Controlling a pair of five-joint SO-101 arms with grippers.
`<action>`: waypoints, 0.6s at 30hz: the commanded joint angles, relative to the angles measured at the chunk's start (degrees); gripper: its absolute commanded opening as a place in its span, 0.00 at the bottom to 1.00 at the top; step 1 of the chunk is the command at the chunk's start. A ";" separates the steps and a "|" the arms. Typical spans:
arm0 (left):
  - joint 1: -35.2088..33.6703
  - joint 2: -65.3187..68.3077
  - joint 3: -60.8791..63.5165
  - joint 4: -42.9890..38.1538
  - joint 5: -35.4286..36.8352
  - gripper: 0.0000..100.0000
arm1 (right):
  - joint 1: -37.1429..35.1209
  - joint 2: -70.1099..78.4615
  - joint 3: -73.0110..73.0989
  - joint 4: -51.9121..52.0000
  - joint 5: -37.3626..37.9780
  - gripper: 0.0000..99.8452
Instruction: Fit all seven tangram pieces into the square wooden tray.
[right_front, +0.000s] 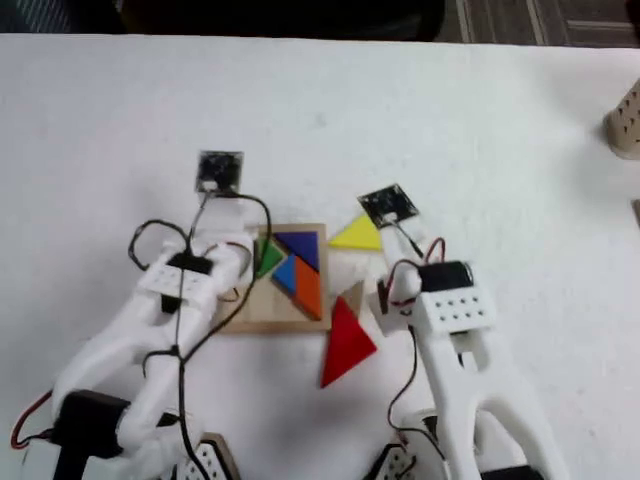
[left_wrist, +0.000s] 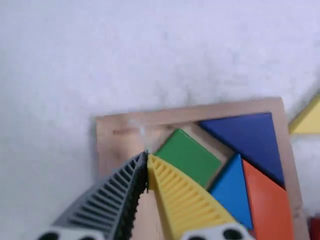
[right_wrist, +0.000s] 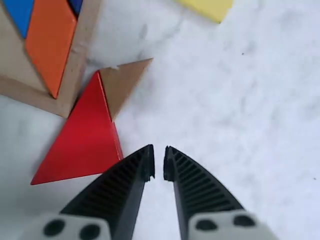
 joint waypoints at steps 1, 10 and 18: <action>3.38 2.15 -4.84 7.56 -0.35 0.02 | 1.01 -4.09 1.05 -2.33 1.05 0.03; 3.47 9.19 -10.81 10.55 -0.18 0.02 | 1.01 -4.88 1.23 -2.42 1.05 0.03; 6.55 9.19 -10.73 10.46 -0.26 0.02 | 1.01 -4.88 1.32 -3.12 1.14 0.03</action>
